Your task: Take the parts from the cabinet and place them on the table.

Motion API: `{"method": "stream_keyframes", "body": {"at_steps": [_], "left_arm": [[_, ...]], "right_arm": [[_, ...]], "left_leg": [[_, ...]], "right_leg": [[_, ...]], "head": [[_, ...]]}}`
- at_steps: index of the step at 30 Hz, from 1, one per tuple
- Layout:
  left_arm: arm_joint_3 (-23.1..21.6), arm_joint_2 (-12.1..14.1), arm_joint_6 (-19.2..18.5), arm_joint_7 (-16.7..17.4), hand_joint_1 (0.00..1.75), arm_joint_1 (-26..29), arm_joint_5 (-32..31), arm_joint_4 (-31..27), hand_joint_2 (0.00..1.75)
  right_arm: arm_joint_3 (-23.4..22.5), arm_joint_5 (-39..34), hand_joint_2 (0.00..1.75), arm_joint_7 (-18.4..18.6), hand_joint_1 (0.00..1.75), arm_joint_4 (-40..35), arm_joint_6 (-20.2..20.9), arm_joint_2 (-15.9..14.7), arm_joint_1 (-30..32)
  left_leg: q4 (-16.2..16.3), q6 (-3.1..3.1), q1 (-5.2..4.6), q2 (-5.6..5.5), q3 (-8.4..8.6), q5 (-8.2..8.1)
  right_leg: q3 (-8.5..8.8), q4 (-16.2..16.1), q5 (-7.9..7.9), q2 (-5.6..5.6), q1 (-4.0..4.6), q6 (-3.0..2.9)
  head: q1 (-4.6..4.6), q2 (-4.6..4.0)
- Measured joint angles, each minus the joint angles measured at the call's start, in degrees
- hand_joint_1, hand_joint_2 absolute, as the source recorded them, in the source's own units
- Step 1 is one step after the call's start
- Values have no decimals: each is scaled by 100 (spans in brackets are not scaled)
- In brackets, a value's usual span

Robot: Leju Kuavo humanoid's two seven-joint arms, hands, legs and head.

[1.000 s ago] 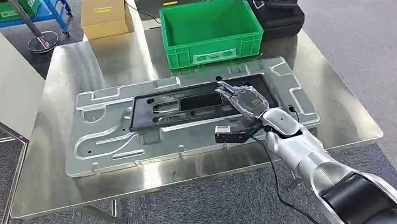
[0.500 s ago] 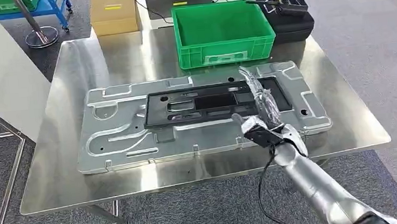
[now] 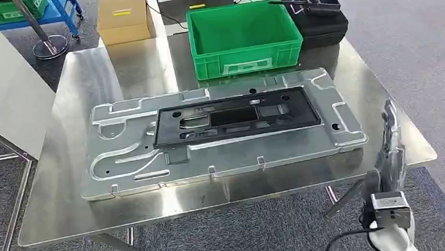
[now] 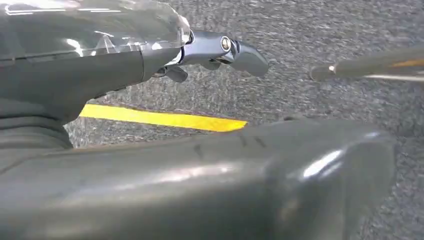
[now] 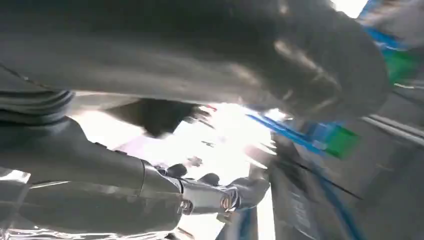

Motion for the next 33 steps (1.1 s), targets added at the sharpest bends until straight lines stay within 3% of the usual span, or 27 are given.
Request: {"method": "stream_keyframes", "body": {"at_steps": [1, 2, 4, 5, 6, 9, 10, 11, 14, 15, 16, 17, 19, 20, 21, 24, 26, 27, 29, 30, 31, 32, 33], "left_arm": [[31, -22, 15, -2, 0, 22, 9, 0, 0], [53, -35, 33, -7, 0, 31, 13, 0, 0], [81, -61, 46, -9, 0, 27, 13, 0, 0], [96, -79, 50, -7, 0, 22, 11, 0, 0], [107, -96, 57, -9, 0, 10, -2, -2, 0], [136, -147, 61, -29, 0, 31, -9, 0, 0], [149, -164, 66, -42, 0, 38, -6, -2, 0], [153, -182, 74, -76, 0, 37, -4, 0, 0], [177, -192, 79, -107, 0, 38, -9, -2, 0], [188, -195, 79, -112, 0, 43, -13, -2, 0], [195, -195, 79, -116, 0, 45, -26, -2, 0], [199, -197, 79, -116, 0, 44, -26, 0, 0], [199, -203, 79, -118, 0, 38, -28, -2, 0], [201, -206, 79, -118, 0, 34, -28, -2, 0], [201, -219, 77, -118, 0, 32, -28, 0, 0], [203, -219, 79, -127, 0, 28, -28, -2, 0], [203, -210, 77, -146, 0, 34, -56, -7, 0], [203, -221, 77, -153, 0, 35, -74, -7, 0], [203, -223, 79, -184, 0, 37, -107, -7, 0], [203, -223, 77, -192, 0, 48, -131, -7, 0], [203, -223, 79, -199, 0, 61, -140, -7, 0], [203, -221, 77, -206, 0, 75, -157, -7, 0], [203, -221, 79, -206, 0, 81, -192, -7, 0]], "right_arm": [[-223, 2, 0, 0, 0, 4, 127, 55, 223], [-487, 9, 0, 0, 0, 24, 243, 140, 407], [-951, 19, 0, 0, 0, 137, 512, 342, 702], [-1227, 101, 0, -2, 0, 338, 691, 486, 761], [-1596, 234, 0, 2, 0, 701, 909, 674, 789], [-2605, 341, 0, 4, 0, 1672, 1367, 1123, 909], [-2881, 339, 0, 7, 0, 2067, 1493, 1223, 892], [-3182, 347, 0, 7, 0, 2561, 1582, 1331, 871], [-3856, 481, 0, 33, 0, 4039, 1619, 1561, 667], [-4048, 575, 0, 114, 0, 4518, 1562, 1628, 581], [-4192, 663, 0, 188, 0, 5060, 1497, 1670, 489], [-4301, 711, 0, 210, 0, 5433, 1464, 1697, 435], [-4442, 760, 0, 210, 0, 5920, 1425, 1749, 341], [-4491, 765, 0, 210, 0, 6068, 1420, 1764, 292], [-4552, 776, 0, 210, 0, 6234, 1420, 1773, 240], [-4714, 822, 0, 241, 0, 6667, 1429, 1788, 101], [-4766, 1041, 0, 559, 0, 6962, 1420, 1815, 38], [-4769, 1124, 0, 706, 0, 7051, 1422, 1817, 19], [-4769, 1367, 0, 1223, 0, 7343, 1444, 1845, -35], [-4768, 1454, 0, 1391, 0, 7421, 1457, 1849, -48], [-4768, 1579, 0, 1618, 0, 7518, 1464, 1856, -60], [-4766, 1665, 0, 1804, 0, 7610, 1475, 1865, -76], [-4764, 1714, 0, 1924, 0, 7672, 1499, 1874, -88]], "left_leg": [[-55, -9, 16, 1, 42, 98], [-363, -14, 27, 2, 207, 292], [-1397, -13, 41, 1, 767, 758], [-1750, 2, 42, -9, 946, 712], [-1782, 76, 9, -26, 954, 742], [-1775, 190, -29, -40, 954, 757], [-1825, 250, 5, -35, 972, 799], [-1833, 271, 5, -30, 971, 812], [-1831, 307, -16, -19, 941, 818], [-1830, 308, -30, -17, 938, 817], [-1828, 308, -43, -12, 941, 817], [-1826, 309, -55, -12, 947, 815], [-1826, 295, -75, -13, 973, 805], [-1826, 283, -77, -11, 984, 797], [-1827, 254, -117, -1, 985, 782], [-1849, 169, -77, -3, 992, 793], [-1769, 93, -88, -17, 992, 702], [-1586, 61, -83, -2, 911, 560], [-554, 8, -42, -1, 431, 9], [-176, -10, -38, -1, 253, -128], [19, -25, -33, 0, 158, -131], [-125, -30, -28, 3, 226, 22], [-506, -26, -28, 16, 409, 255]], "right_leg": [[4, 2, -5, 2, -7, 8], [12, 7, -15, 11, -13, 22], [36, 42, -46, 20, -31, 70], [36, 55, -62, 25, -19, 101], [34, 78, -74, 38, 4, 134], [55, 48, -50, 23, -21, 242], [48, 68, -82, 32, -37, 269], [9, 202, -204, 46, -43, 294], [-587, 1466, -878, 59, -52, 348], [-741, 1779, -960, 59, -51, 349], [-771, 1828, -901, 59, -51, 338], [-664, 1596, -715, 59, -49, 314], [-135, 572, -208, 59, -33, 234], [80, 123, -129, 58, -18, 191], [101, 98, -148, 59, 23, 171], [91, 83, -132, 71, 67, 120], [139, -28, -77, 8, -11, 38], [140, -32, -76, 4, -17, 18], [130, -24, -86, -62, -6, -26], [127, -20, -92, -100, -2, -34], [127, -15, -93, -134, 0, -36], [136, -11, -100, -172, 2, -35], [146, -6, -108, -210, 2, -28]], "head": [[0, 0], [0, 0], [0, 0], [0, 0], [7, 0], [7, 0], [7, 0], [13, 0], [13, -2], [11, 0], [11, 0], [11, 0], [11, -2], [11, 0], [0, 0], [9, 0], [7, 0], [-17, 0], [-20, 0], [-22, 0], [-20, 0], [-20, 0], [-22, 0]]}}
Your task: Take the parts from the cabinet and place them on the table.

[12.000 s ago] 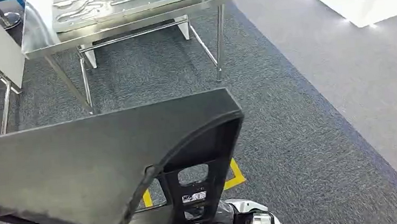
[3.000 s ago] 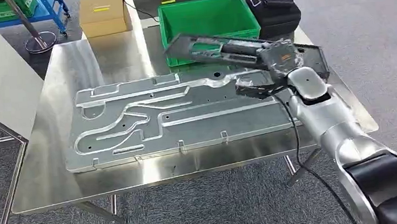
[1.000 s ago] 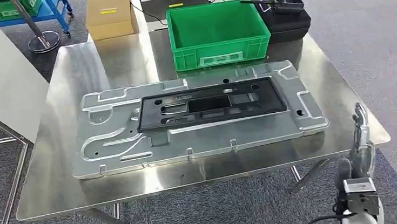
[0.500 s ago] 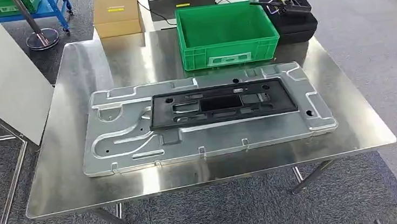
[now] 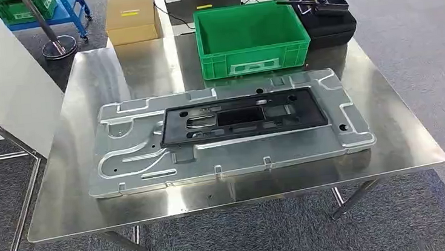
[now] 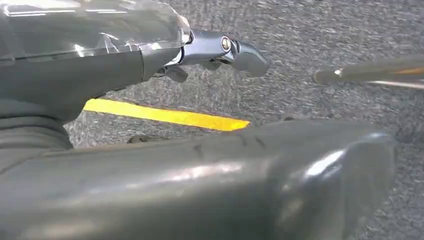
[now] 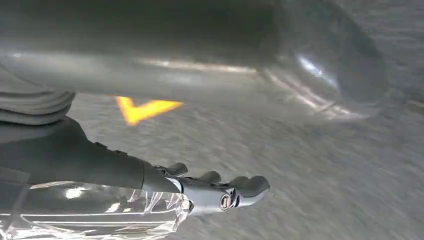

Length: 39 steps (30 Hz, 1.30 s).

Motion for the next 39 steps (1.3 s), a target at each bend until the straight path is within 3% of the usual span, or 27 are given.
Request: {"method": "stream_keyframes", "body": {"at_steps": [1, 2, 3, 4, 7, 8, 9, 10, 12, 13, 14, 15, 17, 18, 19, 21, 23, 25, 27, 28, 29, 30, 32, 33, 37, 38, 39], "left_arm": [[0, 0, 0, 0, 0, -2, -17, 0, 0], [0, 0, 0, 0, 0, -15, -50, 0, 0], [0, 0, 0, 0, 0, -45, -65, 0, 0], [0, -2, 2, 2, 0, -74, -85, 0, 0], [-2, -4, 31, 22, 0, -49, -142, 0, 0], [-4, -18, 39, 28, 0, -48, -157, 0, 0], [-9, -22, 42, 35, 0, -59, -164, 0, 0], [-11, -22, 46, 37, 0, -80, -170, 0, 0], [-13, -24, 46, 37, 0, -93, -177, 0, 0], [-13, -24, 46, 37, 0, -90, -177, 0, 0], [-13, -24, 46, 37, 0, -78, -179, 0, 0], [-13, -26, 42, 39, 0, -72, -181, 0, 0], [-13, -42, 35, 39, 0, -77, -190, 0, 0], [-13, -44, 37, 39, 0, -75, -190, 0, 0], [-13, -44, 37, 44, 0, -87, -192, 0, 0], [-13, -42, 37, 50, 0, -86, -192, 0, 0], [-13, -39, 42, 52, 0, -84, -192, 0, 0], [-13, -48, 42, 55, 0, -99, -192, 0, 0], [-13, -48, 42, 55, 0, -119, -190, 0, 0], [-13, -48, 42, 55, 0, -117, -192, 0, 0], [-13, -48, 42, 55, 0, -109, -192, 0, 0], [-13, -48, 42, 55, 0, -105, -190, 0, 0], [-13, -46, 44, 55, 0, -113, -192, 0, 0], [-13, -39, 46, 55, 0, -122, -192, 0, 0], [-13, -31, 55, 50, 0, -122, -194, 0, 0], [-13, -35, 55, 48, 0, -120, -201, 0, 0], [-13, -39, 55, 41, 0, -136, -216, 0, 0]], "right_arm": [[4, 48, 0, 109, 0, 55, 48, 9, -18], [13, 107, 0, 243, 0, 111, 94, 20, -36], [24, 153, 0, 350, 0, 155, 125, 22, -43], [44, 192, 0, 444, 0, 205, 153, 28, -55], [94, 282, 0, 542, 0, 264, 201, 57, -121], [112, 297, 0, 537, 0, 273, 210, 68, -139], [116, 312, 0, 528, 0, 293, 212, 90, -146], [116, 319, 0, 520, 0, 299, 229, 94, -144], [116, 319, 0, 520, 0, 310, 232, 94, -140], [116, 319, 0, 518, 0, 323, 236, 94, -141], [116, 312, 0, 513, 0, 336, 240, 94, -144], [116, 293, 0, 509, 0, 339, 240, 94, -150], [116, 275, 0, 513, 0, 339, 242, 94, -158], [116, 277, 0, 513, 0, 343, 242, 94, -165], [116, 277, 0, 511, 0, 347, 242, 94, -179], [116, 280, 0, 520, 0, 352, 242, 94, -183], [116, 282, 0, 522, 0, 354, 242, 96, -186], [116, 286, 0, 522, 0, 356, 242, 98, -189], [116, 286, 0, 528, 0, 360, 242, 98, -179], [114, 288, 0, 528, 0, 367, 242, 98, -179], [111, 288, 0, 528, 0, 371, 242, 98, -180], [109, 288, 0, 528, 0, 376, 242, 98, -181], [109, 288, 0, 528, 0, 382, 240, 103, -190], [109, 288, 0, 528, 0, 382, 240, 107, -195], [105, 280, 0, 528, 0, 384, 234, 118, -199], [103, 277, 0, 528, 0, 387, 229, 120, -195], [101, 275, 0, 528, 0, 387, 227, 125, -191]], "left_leg": [[-570, 13, -1, 68, 290, 280], [-1108, 39, -5, 268, 581, 492], [-1356, 74, -53, 436, 660, 442], [-1348, 144, -52, 332, 639, 475], [-1371, 231, -66, 191, 619, 505], [-1414, 276, -17, 156, 660, 560], [-1419, 306, -7, 112, 646, 579], [-1418, 330, -5, 60, 622, 596], [-1409, 338, -7, -54, 593, 608], [-1398, 338, -6, -73, 590, 608], [-1391, 336, -5, -125, 596, 606], [-1382, 323, -2, -160, 606, 597], [-1375, 283, 3, -222, 649, 571], [-1373, 253, -8, -232, 633, 558], [-1328, 210, -36, -253, 615, 545], [-1353, 145, -18, -263, 598, 564], [-1326, 61, -8, -263, 595, 516], [-787, 37, -2, -99, 362, 150], [217, 10, 11, -60, -99, -319], [502, 5, 11, -53, -224, -396], [511, 11, 11, -44, -218, -339], [239, 24, 11, -33, -72, -150], [-845, 81, 10, -13, 504, 358], [-1269, 126, -7, 16, 705, 384], [-1289, 205, -57, -3, 650, 485], [-1374, 252, 0, 5, 635, 571], [-1396, 288, 9, 21, 622, 622]], "right_leg": [[19, 8, -14, -40, 0, 11], [41, 20, -31, -80, 8, 32], [49, 59, -63, -117, 58, 72], [53, 55, -68, -161, 59, 97], [82, 47, -69, -298, 52, 169], [70, 126, -137, -161, 10, 223], [-22, 335, -333, 72, 6, 250], [-199, 738, -599, 189, -11, 269], [-592, 1606, -986, 252, -35, 303], [-708, 1847, -1008, 257, -41, 314], [-691, 1791, -884, 258, -50, 315], [-557, 1470, -641, 259, -59, 312], [-82, 444, -92, 295, -72, 289], [45, 151, -86, 387, -78, 270], [35, 90, -82, 403, -41, 242], [5, 114, -78, 395, -30, 196], [22, 45, -33, 363, -69, 101], [13, 42, -31, 322, -48, 16], [-2, 48, -24, 255, -17, -2], [-9, 61, -17, 230, -7, -6], [-13, 67, -17, 217, 1, -6], [-18, 79, -17, 205, 6, -6], [-22, 111, -18, 192, 19, -4], [-33, 125, -17, 183, 22, 0], [-60, 116, 53, 183, 30, 142], [-73, 135, 52, 187, 60, 181], [-125, 244, -135, 238, 26, 209]], "head": [[0, 0], [0, 0], [2, 0], [20, 0], [22, 0], [24, 0], [33, 0], [35, 0], [35, 0], [35, 0], [35, -2], [33, 0], [35, 0], [37, 0], [29, 0], [26, 0], [28, 0], [22, 0], [24, 0], [22, 0], [24, 0], [22, 0], [22, 0], [24, 0], [26, 0], [27, 0], [31, 0]]}}
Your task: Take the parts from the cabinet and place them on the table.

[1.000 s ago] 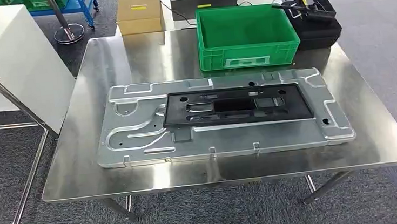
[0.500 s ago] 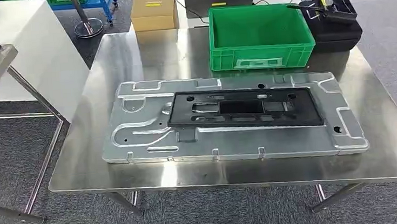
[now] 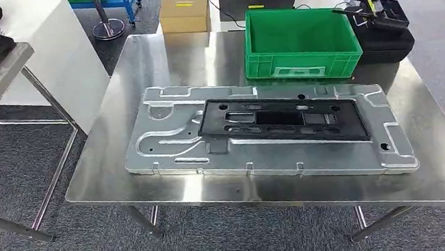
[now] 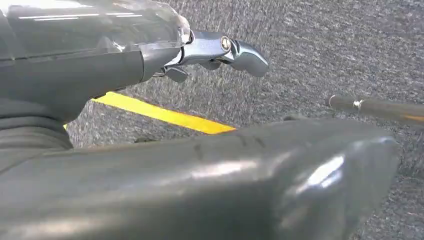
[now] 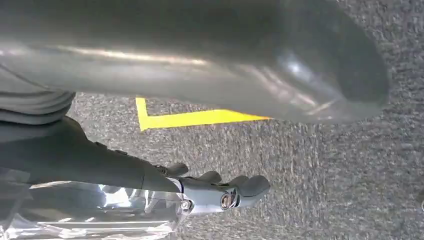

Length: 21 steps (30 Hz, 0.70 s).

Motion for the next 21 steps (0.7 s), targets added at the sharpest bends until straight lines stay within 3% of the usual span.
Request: {"method": "stream_keyframes", "body": {"at_steps": [1, 3, 4, 5, 6, 8, 9, 10, 11, 13, 14, 15, 16, 18, 19, 20, 21], "left_arm": [[-2, 0, -2, -9, 0, -14, -7, 0, 0], [-4, 0, -2, -9, 0, -10, -11, 0, 0], [-4, 0, -2, -11, 0, -9, -13, 0, 0], [-4, 0, 0, -11, 0, -8, -11, 0, 0], [-4, 0, -2, -11, 0, -8, -13, 0, 0], [-4, -4, -2, -11, 0, -9, -17, 0, 0], [-4, -4, 0, -11, 0, -15, -22, 0, 0], [-4, -4, 0, -15, 0, -14, -24, 0, 0], [-7, -4, 0, -22, 0, -15, -31, 0, 0], [-9, -4, 0, -24, 0, -22, -35, 0, 0], [-9, -2, 2, -24, 0, 0, -37, 0, 0], [-11, -2, 7, -24, 0, -1, -39, 0, 0], [-11, -2, 9, -24, 0, 6, -50, 0, 0], [-13, -9, 15, -24, 0, -10, -72, 0, 0], [-13, -9, 17, -24, 0, -16, -72, 0, 0], [-13, -9, 20, -24, 0, -18, -72, 0, 0], [-13, -9, 24, -24, 0, -16, -72, 0, 0]], "right_arm": [[-2, 2, 0, -2, 0, 2, 0, 2, 0], [-15, 4, 0, -2, 0, 2, -2, -4, -9], [-18, 4, 0, -2, 0, 2, -2, -4, -7], [-20, 7, 0, -2, 0, 2, 0, -4, -5], [-20, 7, 0, -4, 0, 2, 0, -4, -2], [-26, 13, 0, -20, 0, 2, 0, -11, -9], [-26, 15, 0, -24, 0, 2, 0, -11, -22], [-28, 20, 0, -22, 0, 2, 0, -11, -41], [-33, 20, 0, -24, 0, 2, -2, -7, -31], [-48, 31, 0, -22, 0, 2, -2, -9, -34], [-48, 37, 0, -24, 0, 2, -2, -9, -38], [-52, 37, 0, -24, 0, 4, -4, -7, -53], [-52, 39, 0, -28, 0, 4, -11, -7, -59], [-59, 52, 0, -28, 0, 4, -20, -7, -48], [-66, 55, 0, -28, 0, 4, -22, -7, -46], [-74, 59, 0, -33, 0, 4, -22, -7, -48], [-83, 68, 0, -44, 0, 4, -20, -7, -48]], "left_leg": [[3, 45, 2, -2, -58, 45], [11, 43, -3, -2, -192, 129], [19, 37, -2, -2, -263, 173], [36, 24, -1, -3, -328, 214], [54, 8, 5, -7, -392, 248], [106, -41, 22, -18, -505, 309], [147, -82, 29, -24, -555, 338], [158, -127, 18, -33, -592, 373], [140, -167, 20, -39, -561, 410], [113, -237, 33, -47, -581, 514], [97, -290, 19, -61, -600, 562], [170, -302, 49, -58, -637, 433], [414, -310, 47, -39, -745, 53], [1233, -338, 59, -37, -956, -658], [1640, -352, 58, -37, -1022, -842], [1909, -357, 59, -37, -1013, -845], [1922, -343, 57, -37, -886, -679]], "right_leg": [[-98, 258, -292, 18, -10, 19], [-383, 1100, -851, 32, -44, 72], [-467, 1440, -997, 32, -57, 97], [-429, 1525, -977, 32, -76, 115], [-260, 1338, -819, 32, -95, 127], [339, 427, -385, 32, -125, 135], [685, -121, -329, 52, -138, 136], [761, -282, -428, 94, -87, 113], [703, -235, -313, 112, -63, 59], [652, -232, -303, 108, -39, -4], [614, -269, -234, 96, -67, -64], [557, -278, -154, 46, -85, -134], [464, -278, -91, 43, -72, -200], [298, -271, 34, 13, -47, -229], [213, -260, 96, 2, -28, -234], [112, -245, 161, -5, -11, -234], [15, -227, 222, -13, 4, -231]], "head": [[24, 0], [31, 0], [33, 0], [33, 0], [31, 0], [31, 0], [33, 0], [26, 0], [30, 0], [24, 0], [28, 0], [26, 0], [17, 0], [18, -2], [15, 0], [15, 0], [15, 0]]}}
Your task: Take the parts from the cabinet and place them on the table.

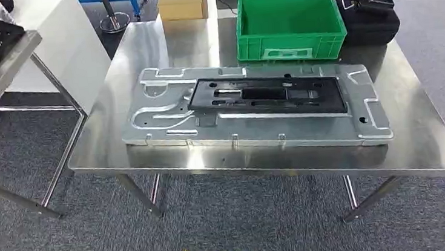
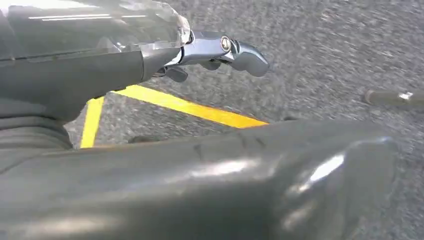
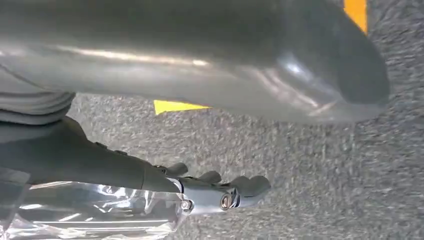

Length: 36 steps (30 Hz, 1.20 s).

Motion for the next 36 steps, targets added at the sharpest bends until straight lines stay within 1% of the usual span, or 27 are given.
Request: {"method": "stream_keyframes", "body": {"at_steps": [2, 3, 4, 5, 6, 8, 9, 10, 11, 13, 14, 15, 17, 18, 19, 20, 23, 24, 25, 26, 28, 29, 31, 33, 34, 35, 36], "left_arm": [[0, 0, 2, 0, 0, -2, -2, 0, 0], [-2, 0, 2, 0, 0, -11, -4, 0, 0], [-4, 13, 4, 0, 0, -29, -4, -2, 0], [-11, 13, 7, -2, 0, -46, -7, -2, 0], [-13, 11, 7, -4, 0, -52, -4, -2, 0], [-15, 11, 9, -4, 0, -47, -4, -2, 0], [-15, 2, 9, -4, 0, -43, -4, -2, 0], [-18, 2, 9, 0, 0, -54, -7, -2, 0], [-20, 2, 9, 0, 0, -52, -4, -2, 0], [-20, 0, 11, 0, 0, -36, -4, -2, 0], [-20, 2, 11, 0, 0, -37, -2, -2, 0], [-20, 0, 4, 0, 0, -38, -6, -2, 0], [-24, 0, -28, 0, 0, -36, -15, -2, 0], [-28, 0, -46, 0, 0, -37, -26, -2, 0], [-33, 4, -53, 0, 0, -42, -35, -2, 0], [-35, 4, -83, -2, 0, -46, -63, -2, 0], [-37, 7, -116, 0, 0, -57, -70, -2, 0], [-37, 13, -122, 0, 0, -51, -72, -2, 0], [-37, 11, -122, 2, 0, -38, -74, 0, 0], [-37, 9, -127, 4, 0, -28, -77, 0, 0], [-37, 9, -122, 9, 0, -29, -77, 0, 0], [-37, 9, -116, 7, 0, -29, -74, 0, 0], [-37, 11, -105, 9, 0, -22, -68, 0, 0], [-37, 11, -103, 11, 0, -27, -63, 0, 0], [-37, 13, -103, 11, 0, -39, -63, -2, 0], [-37, 33, -103, 11, 0, -59, -63, -2, 0], [-37, 28, -101, 11, 0, -77, -61, -2, 0]], "right_arm": [[-11, 9, 0, -24, 0, 0, 18, 0, 0], [-11, 20, 0, -48, 0, 0, 35, 0, -4], [-11, 22, 0, -68, 0, 0, 39, 17, -18], [-13, 24, 0, -72, 0, -2, 42, 22, -15], [-17, 26, 0, -72, 0, -2, 46, 22, -9], [-20, 28, 0, -72, 0, -2, 50, 22, -18], [-24, 28, 0, -74, 0, -2, 52, 15, -5], [-24, 28, 0, -74, 0, 2, 77, 22, -2], [-24, 31, 0, -85, 0, 2, 134, 26, 0], [-26, 28, 0, -98, 0, 2, 281, 13, -4], [-31, 28, 0, -85, 0, 2, 396, 11, -3], [-35, 28, 0, -3, 0, 2, 548, 7, -4], [-48, 35, 0, 292, 0, 4, 877, 7, -9], [-52, 52, 0, 460, 0, 4, 1059, 7, -11], [-52, 83, 0, 611, 0, 7, 1185, 11, -29], [-52, 136, 0, 809, 0, 9, 1321, 9, -41], [-48, 251, 0, 1076, 0, 24, 1556, 20, -42], [-48, 269, 0, 1086, 0, 37, 1600, 26, -24], [-48, 291, 0, 1086, 0, 42, 1624, 37, -40], [-48, 313, 0, 1086, 0, 44, 1633, 39, -44], [-48, 343, 0, 1086, 0, 46, 1661, 44, -27], [-48, 345, 0, 1082, 0, 46, 1672, 44, -26], [-48, 359, 0, 1062, 0, 46, 1683, 44, -26], [-48, 385, 0, 1045, 0, 46, 1687, 44, -29], [-48, 400, 0, 1038, 0, 46, 1687, 48, -45], [-48, 417, 0, 1019, 0, 46, 1690, 68, -34], [-48, 428, 0, 992, 0, 46, 1687, 66, -25]], "left_leg": [[-636, 73, -17, 0, 581, 425], [-1152, 133, -39, 2, 975, 449], [-1699, 202, -78, 8, 1386, 270], [-2119, 203, -81, 36, 1602, 156], [-2067, 192, -105, 30, 1528, 212], [-2100, 250, -128, 35, 1492, 293], [-2169, 297, -57, 76, 1444, 407], [-2170, 341, -73, 80, 1359, 472], [-2169, 383, -76, 81, 1261, 548], [-2156, 371, -78, 88, 1063, 693], [-2134, 356, -74, 92, 956, 764], [-2103, 340, -66, 93, 861, 824], [-2004, 289, -40, 93, 639, 912], [-1934, 256, -27, 87, 539, 945], [-1863, 221, -37, 83, 463, 967], [-1786, 187, -52, 80, 412, 989], [-1812, 54, -46, 83, 385, 1137], [-1789, 19, -23, 79, 356, 1135], [-1655, 0, -17, 70, 290, 886], [-1350, -7, -8, 70, 187, 496], [-491, -38, -1, 69, -21, -140], [-150, -44, -1, 69, -63, -222], [-69, -9, -4, 69, 131, 104], [-811, 77, -27, 68, 735, 474], [-1421, 154, -65, 66, 1197, 390], [-1955, 175, -97, 77, 1534, 178], [-2106, 180, -102, 78, 1566, 152]], "right_leg": [[-174, 34, 107, -8, 33, 10], [-236, 48, 160, -9, 45, 19], [-262, 72, 200, -11, 55, 39], [-279, 78, 244, -17, 62, 72], [-262, 49, 308, -36, 40, 111], [-274, 25, 410, -35, 12, 184], [-317, 69, 361, -18, 5, 223], [-383, 203, 77, 26, 0, 252], [-484, 522, -335, 44, -24, 271], [-670, 1377, -934, 47, -46, 324], [-701, 1697, -959, 47, -61, 347], [-641, 1800, -792, 45, -83, 367], [-204, 1376, -300, 46, -123, 399], [171, 879, -215, 47, -145, 416], [577, 319, -384, 66, -168, 418], [799, -95, -570, 91, -115, 387], [702, -70, -548, 73, -75, 251], [648, -114, -464, 42, -129, 170], [579, -104, -404, 13, -117, 110], [493, -102, -341, 10, -107, 57], [312, -91, -199, 3, -71, 48], [221, -75, -135, -1, -51, 46], [14, -25, -18, -8, -15, 48], [-164, 22, 88, -8, 17, 55], [-202, 41, 145, -8, 15, 64], [-227, 44, 182, -7, 54, 101], [-227, 41, 238, -26, 36, 139]], "head": [[0, 0], [0, 0], [2, 0], [4, 0], [17, 0], [2, -2], [-2, 0], [7, 0], [28, 0], [28, 0], [31, 0], [31, 0], [31, 0], [30, 0], [31, 0], [20, 0], [26, 0], [28, 0], [22, 0], [20, 0], [17, 0], [20, 0], [17, 0], [17, 0], [15, 0], [22, 0], [24, 0]]}}
